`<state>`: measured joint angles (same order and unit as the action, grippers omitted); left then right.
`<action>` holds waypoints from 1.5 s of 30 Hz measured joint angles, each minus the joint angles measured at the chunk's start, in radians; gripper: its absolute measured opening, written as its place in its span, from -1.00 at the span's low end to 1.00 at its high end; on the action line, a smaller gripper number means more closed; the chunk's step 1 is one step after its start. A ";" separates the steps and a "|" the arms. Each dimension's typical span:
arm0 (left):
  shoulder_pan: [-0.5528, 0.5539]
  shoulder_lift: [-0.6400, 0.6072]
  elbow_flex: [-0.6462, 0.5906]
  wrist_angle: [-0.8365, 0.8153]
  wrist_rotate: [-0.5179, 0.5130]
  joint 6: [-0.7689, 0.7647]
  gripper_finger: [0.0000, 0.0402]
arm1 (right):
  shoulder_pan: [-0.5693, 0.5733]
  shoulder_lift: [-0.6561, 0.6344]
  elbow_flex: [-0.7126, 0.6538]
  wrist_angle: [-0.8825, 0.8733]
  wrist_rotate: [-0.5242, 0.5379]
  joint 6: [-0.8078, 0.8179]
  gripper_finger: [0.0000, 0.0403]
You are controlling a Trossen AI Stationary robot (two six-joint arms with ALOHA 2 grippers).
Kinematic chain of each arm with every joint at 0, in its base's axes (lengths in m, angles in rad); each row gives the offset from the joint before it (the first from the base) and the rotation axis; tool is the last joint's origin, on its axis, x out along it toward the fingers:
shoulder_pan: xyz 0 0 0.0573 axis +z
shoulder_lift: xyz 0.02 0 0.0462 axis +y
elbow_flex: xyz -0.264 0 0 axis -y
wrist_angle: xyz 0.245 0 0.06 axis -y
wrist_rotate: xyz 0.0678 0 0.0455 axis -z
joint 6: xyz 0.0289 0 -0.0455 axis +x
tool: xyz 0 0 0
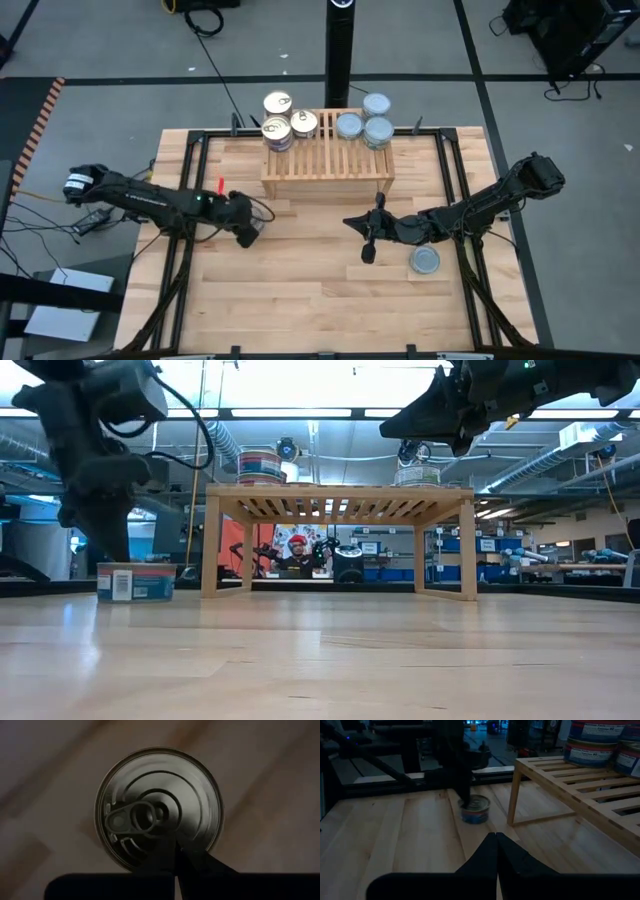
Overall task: Stack canned seafood by type on shelf
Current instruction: Stack the blue-pink tuna can on top of the other blue tuna can on the shelf
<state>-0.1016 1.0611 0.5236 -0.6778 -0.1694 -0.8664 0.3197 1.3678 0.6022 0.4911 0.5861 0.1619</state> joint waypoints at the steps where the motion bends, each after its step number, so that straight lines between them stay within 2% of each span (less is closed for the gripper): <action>1: -0.020 0.000 0.000 0.010 0.009 -0.007 -0.97 | 0.000 0.000 0.000 0.000 0.000 0.000 -0.96; 8: -0.140 0.046 -0.010 0.162 0.012 -0.045 -0.97 | 0.000 0.000 0.000 0.000 0.000 0.000 -0.96; 14: -0.206 0.155 -0.009 0.403 0.019 0.007 -0.97 | 0.001 0.000 0.000 0.000 -0.001 0.003 -0.96; 20: -0.241 0.298 -0.005 0.688 0.083 0.074 -0.97 | 0.001 0.000 0.000 0.000 -0.001 0.003 -0.96; 29: -0.246 0.463 0.000 0.991 0.123 0.129 -0.97 | 0.001 0.000 0.000 0.000 -0.010 0.003 -0.96; 40: -0.241 0.541 0.110 0.975 0.122 0.240 -0.97 | 0.001 0.000 0.000 0.000 -0.011 0.018 -0.96; 45: -0.238 0.531 0.196 0.814 0.087 0.284 -0.95 | 0.001 0.000 0.000 -0.007 -0.011 0.019 -0.96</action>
<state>-0.3400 1.5918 0.7197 0.1367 -0.0819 -0.5828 0.3202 1.3678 0.6022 0.4846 0.5755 0.1806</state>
